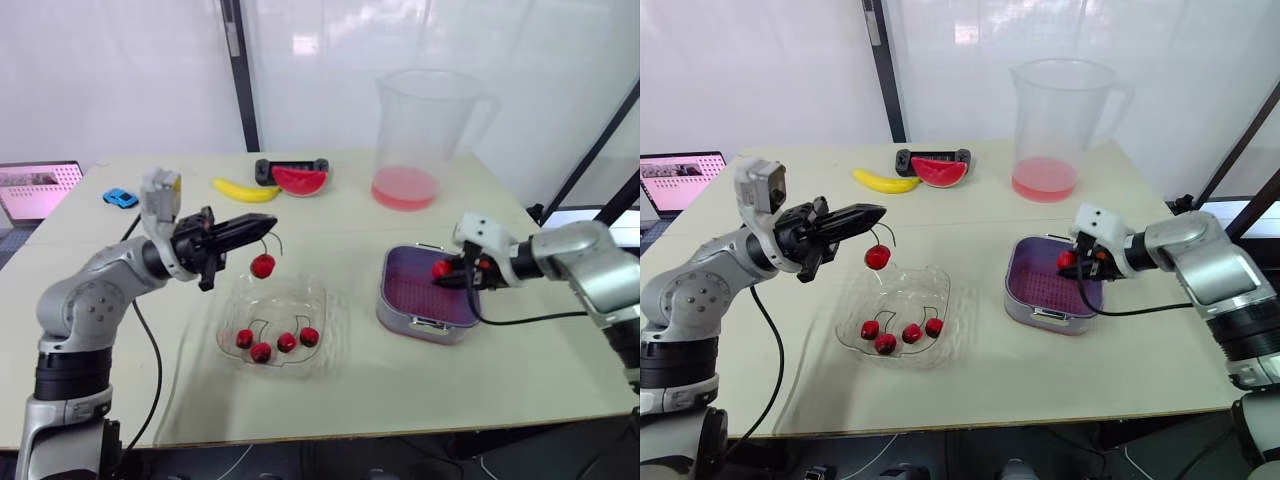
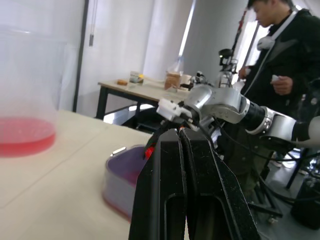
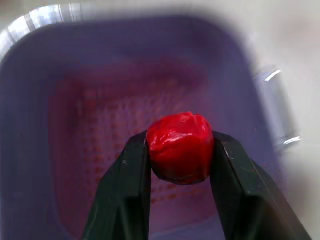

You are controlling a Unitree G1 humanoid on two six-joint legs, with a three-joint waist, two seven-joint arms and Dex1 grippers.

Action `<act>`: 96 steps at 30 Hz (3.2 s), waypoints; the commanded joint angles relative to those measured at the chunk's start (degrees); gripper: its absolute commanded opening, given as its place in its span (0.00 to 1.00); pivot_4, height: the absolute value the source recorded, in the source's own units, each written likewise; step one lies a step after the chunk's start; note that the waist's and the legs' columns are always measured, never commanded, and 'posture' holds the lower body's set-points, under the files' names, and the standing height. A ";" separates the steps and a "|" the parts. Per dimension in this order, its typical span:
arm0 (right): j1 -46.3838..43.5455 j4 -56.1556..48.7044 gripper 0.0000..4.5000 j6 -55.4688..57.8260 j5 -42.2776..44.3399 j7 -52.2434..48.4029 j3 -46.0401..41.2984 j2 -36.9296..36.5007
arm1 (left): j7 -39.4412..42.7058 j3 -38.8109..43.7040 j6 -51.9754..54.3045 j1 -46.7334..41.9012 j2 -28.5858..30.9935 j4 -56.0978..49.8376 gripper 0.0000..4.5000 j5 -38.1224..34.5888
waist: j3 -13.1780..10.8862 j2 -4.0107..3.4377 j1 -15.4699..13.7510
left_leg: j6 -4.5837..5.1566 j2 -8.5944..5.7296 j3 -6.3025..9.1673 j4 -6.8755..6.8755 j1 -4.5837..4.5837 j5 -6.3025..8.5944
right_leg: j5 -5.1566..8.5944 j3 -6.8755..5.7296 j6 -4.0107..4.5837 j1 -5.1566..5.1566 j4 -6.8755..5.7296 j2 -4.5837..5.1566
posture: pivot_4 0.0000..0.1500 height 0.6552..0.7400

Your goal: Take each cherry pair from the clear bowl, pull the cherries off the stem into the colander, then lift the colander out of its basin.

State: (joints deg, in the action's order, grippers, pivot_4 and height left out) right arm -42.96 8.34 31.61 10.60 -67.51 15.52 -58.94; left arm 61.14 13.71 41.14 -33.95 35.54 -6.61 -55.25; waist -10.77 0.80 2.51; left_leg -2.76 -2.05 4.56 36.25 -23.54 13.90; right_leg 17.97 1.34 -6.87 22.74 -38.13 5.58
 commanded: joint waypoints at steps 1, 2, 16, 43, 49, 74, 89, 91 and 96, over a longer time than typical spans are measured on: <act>-0.61 -0.37 0.42 -1.50 -2.98 -0.31 0.02 0.69 | -1.02 1.66 -1.06 1.71 0.55 -3.89 0.00 -0.29 | 0.00 0.00 -0.08 | 0.00 0.00 0.01 0.01 0.00 0.00 | 0.00 0.00 0.00 -0.01 0.00 0.00 | 1.00 1.00; -0.54 -0.49 0.49 -1.50 -3.73 -0.49 0.35 0.78 | -1.25 1.80 -1.08 2.32 0.68 -4.38 0.00 -0.42 | 0.00 0.00 -0.16 | 0.00 0.00 0.02 0.03 0.00 0.00 | 0.00 0.00 0.00 -0.02 0.00 0.00 | 1.00 1.00; -3.66 -13.11 0.99 14.41 11.16 -7.61 -13.17 0.08 | -2.67 1.71 -0.32 2.27 0.34 -4.89 0.00 -2.14 | -0.03 -0.03 -0.26 | -0.01 0.00 0.10 0.07 0.00 0.00 | 0.00 -0.06 0.00 -0.10 0.03 0.01 | 1.00 1.00; -0.47 -32.55 0.99 32.39 29.36 37.58 -12.24 49.69 | -2.68 0.27 0.09 -1.53 -1.05 -3.50 0.00 -2.70 | 0.01 0.03 -0.01 | -0.30 -0.04 0.20 0.07 -0.02 -0.18 | -0.01 -0.08 0.00 -0.01 -0.12 0.00 | 1.00 1.00; -0.91 -33.44 0.99 35.76 30.55 42.75 -11.84 51.94 | -2.72 0.60 -0.79 -1.54 -1.37 -3.18 0.00 -2.29 | 0.01 0.02 0.05 | -0.28 -0.04 0.19 0.05 -0.02 -0.16 | -0.01 -0.08 0.00 0.01 -0.13 0.00 | 1.00 1.00; 0.96 -32.59 0.36 42.91 36.11 48.53 -13.82 52.09 | -2.23 0.04 -2.09 -2.44 -2.18 -2.10 0.00 -1.48 | 0.01 0.02 0.05 | -0.23 -0.04 0.19 0.02 -0.02 -0.14 | -0.01 -0.08 0.00 0.02 -0.15 -0.01 | 1.00 1.00; -0.46 -33.60 0.36 43.67 37.77 44.02 -16.21 43.07 | -2.80 -0.12 -2.79 -1.92 -2.75 -2.40 0.00 -1.69 | 0.01 0.02 -0.04 | -0.12 -0.04 0.19 0.02 -0.02 -0.07 | -0.01 -0.08 0.00 0.01 -0.14 -0.01 | 1.00 1.00; -1.85 -32.97 0.36 42.86 38.25 40.52 -18.01 37.52 | -2.85 0.05 -2.91 -1.61 -2.83 -2.53 0.00 -1.65 | 0.00 0.02 -0.14 | -0.11 -0.06 0.19 0.03 -0.02 -0.07 | -0.01 -0.09 0.00 -0.02 -0.12 0.00 | 1.00 1.00; -4.21 -28.45 0.36 37.62 35.16 27.93 -19.93 17.56 | -3.40 0.43 -2.94 -0.52 -2.82 -3.44 0.00 -1.77 | 0.00 0.02 -0.15 | -0.06 -0.07 0.17 0.02 -0.03 -0.04 | 0.00 -0.10 0.00 -0.05 -0.05 -0.01 | 1.00 1.00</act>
State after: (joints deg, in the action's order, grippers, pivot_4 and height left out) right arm -46.06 -20.46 71.74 46.74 -35.49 -3.07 -39.00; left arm 58.07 12.56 39.23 -34.25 32.41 -8.05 -56.69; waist -10.78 0.82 2.36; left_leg -2.78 -2.13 4.70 36.28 -23.56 13.88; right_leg 17.97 1.24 -6.88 22.69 -38.16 5.57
